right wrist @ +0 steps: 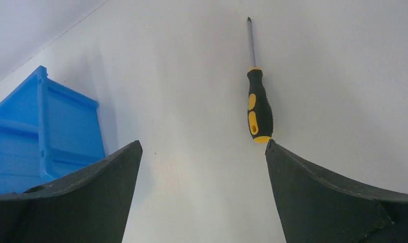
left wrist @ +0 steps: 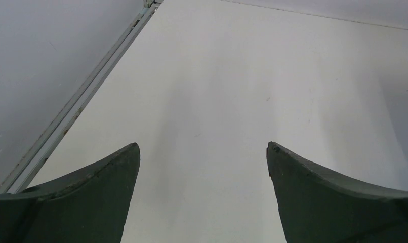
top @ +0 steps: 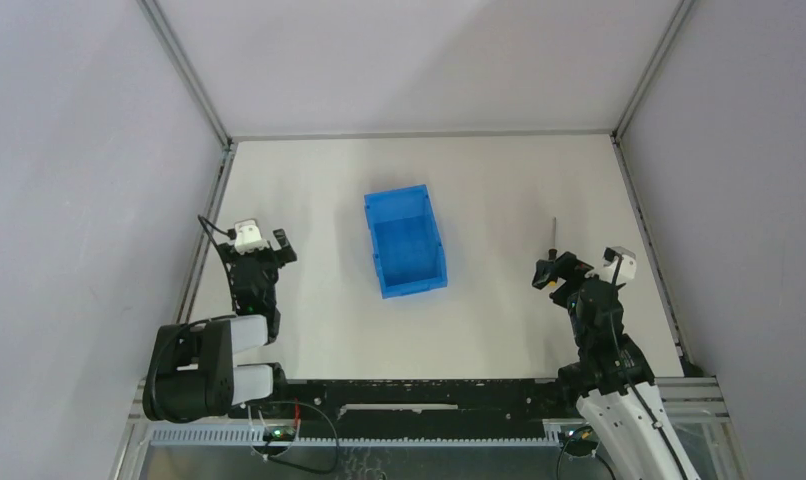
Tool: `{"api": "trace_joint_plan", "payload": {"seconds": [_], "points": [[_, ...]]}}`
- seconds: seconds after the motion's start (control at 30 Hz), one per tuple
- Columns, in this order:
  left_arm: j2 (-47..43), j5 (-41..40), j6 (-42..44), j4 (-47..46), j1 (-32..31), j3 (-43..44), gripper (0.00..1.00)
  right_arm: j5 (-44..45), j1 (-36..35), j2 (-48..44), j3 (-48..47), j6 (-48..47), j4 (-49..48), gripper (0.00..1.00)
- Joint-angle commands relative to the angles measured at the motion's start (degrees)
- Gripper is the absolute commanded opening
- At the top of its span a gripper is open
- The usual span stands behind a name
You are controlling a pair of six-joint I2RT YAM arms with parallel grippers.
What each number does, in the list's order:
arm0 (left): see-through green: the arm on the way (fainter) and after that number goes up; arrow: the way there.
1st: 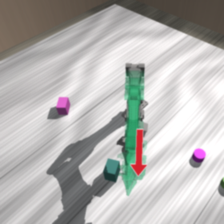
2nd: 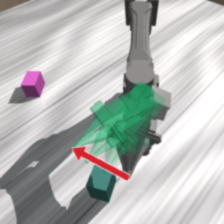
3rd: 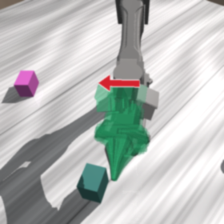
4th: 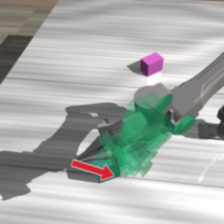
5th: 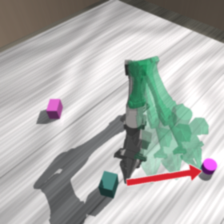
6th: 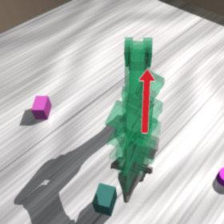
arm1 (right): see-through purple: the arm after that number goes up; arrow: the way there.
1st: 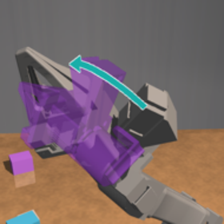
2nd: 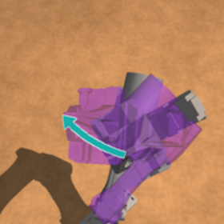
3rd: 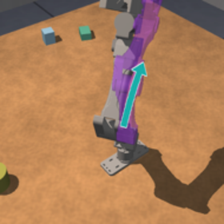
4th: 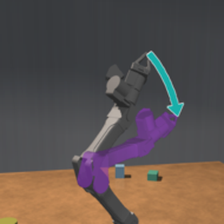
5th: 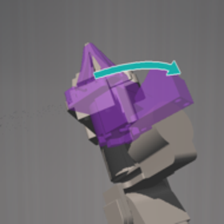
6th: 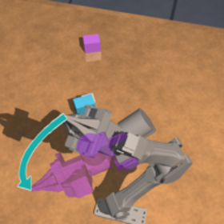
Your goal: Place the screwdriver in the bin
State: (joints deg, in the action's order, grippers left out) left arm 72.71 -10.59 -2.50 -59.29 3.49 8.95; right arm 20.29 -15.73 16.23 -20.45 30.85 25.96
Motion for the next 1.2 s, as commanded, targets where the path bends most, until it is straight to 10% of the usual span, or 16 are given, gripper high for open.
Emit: {"api": "trace_joint_plan", "payload": {"seconds": [0.0, 0.27, 0.57, 0.93, 1.17], "points": [[-0.48, -0.52, 0.92, -1.62, -0.32, 2.04, 1.0, 3.57, 0.35, 0.88, -1.54, 0.43, -2.3, 1.0], [-0.51, -0.43, 0.92, -1.6, -0.32, 1.99, 1.0, -1.34, 1.59, 12.46, -19.37, -13.47, -4.02, 0.99], [-0.49, -0.45, 0.93, -1.61, -0.27, 2.03, 1.0, -10.47, 13.37, 55.9, -58.23, -18.05, 27.99, 1.0], [-0.48, -0.43, 0.92, -1.62, -0.32, 2.04, 1.0, -18.96, 19.8, 83.68, -53.28, -21.62, 25.04, 0.77], [-0.47, -0.41, 0.92, -1.62, -0.32, 2.04, 1.0, -18.38, 20.21, 92.6, -51.87, -22.59, 20.5, 0.42]]}}
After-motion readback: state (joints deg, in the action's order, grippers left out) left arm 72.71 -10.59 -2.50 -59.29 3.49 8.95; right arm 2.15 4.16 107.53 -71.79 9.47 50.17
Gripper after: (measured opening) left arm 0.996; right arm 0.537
